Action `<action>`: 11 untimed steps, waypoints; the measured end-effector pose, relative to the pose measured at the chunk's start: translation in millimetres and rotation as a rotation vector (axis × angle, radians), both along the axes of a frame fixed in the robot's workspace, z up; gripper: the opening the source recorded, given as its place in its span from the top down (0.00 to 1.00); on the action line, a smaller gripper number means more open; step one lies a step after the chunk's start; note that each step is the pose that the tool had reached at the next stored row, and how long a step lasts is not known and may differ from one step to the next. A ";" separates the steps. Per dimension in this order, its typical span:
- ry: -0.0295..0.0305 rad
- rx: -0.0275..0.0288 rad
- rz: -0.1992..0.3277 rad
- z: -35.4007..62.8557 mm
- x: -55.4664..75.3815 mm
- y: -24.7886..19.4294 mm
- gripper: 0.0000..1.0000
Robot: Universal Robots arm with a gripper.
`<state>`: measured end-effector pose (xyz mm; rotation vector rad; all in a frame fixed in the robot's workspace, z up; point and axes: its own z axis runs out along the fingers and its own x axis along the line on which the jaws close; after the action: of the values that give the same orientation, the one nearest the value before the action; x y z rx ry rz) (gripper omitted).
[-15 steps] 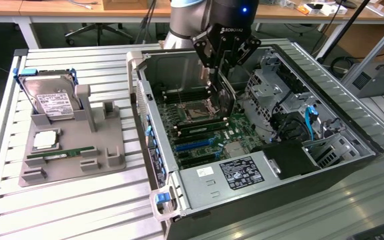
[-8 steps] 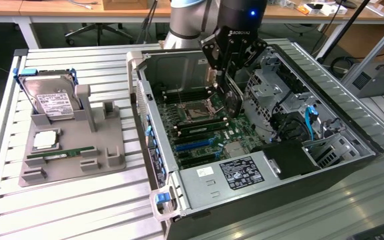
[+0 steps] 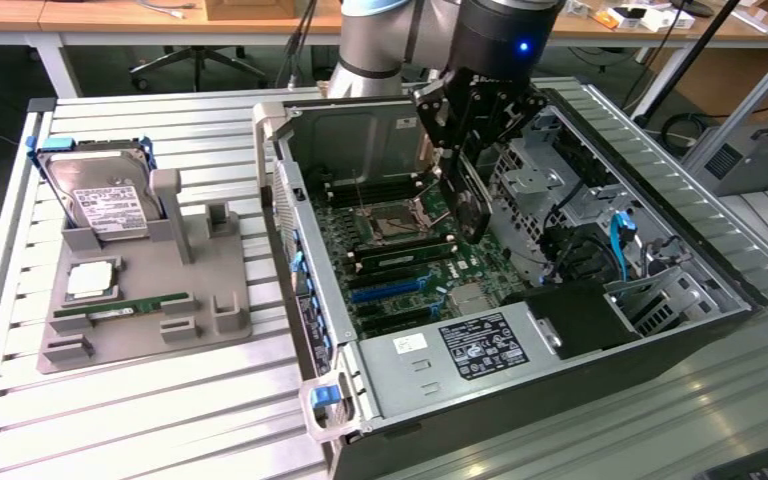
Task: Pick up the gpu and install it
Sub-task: 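Pick up the gpu and move the gpu toward the slot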
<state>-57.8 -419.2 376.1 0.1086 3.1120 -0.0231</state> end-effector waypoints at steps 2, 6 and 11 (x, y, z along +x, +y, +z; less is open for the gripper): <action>0.0001 0.0031 0.000 -0.1 0.1 0.1 0.73; 0.0001 0.0698 0.000 -0.3 0.4 0.1 0.73; 0.0004 0.0656 0.000 -5.7 9.9 0.3 0.73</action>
<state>-47.9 -418.9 370.4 0.1100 3.1138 0.0790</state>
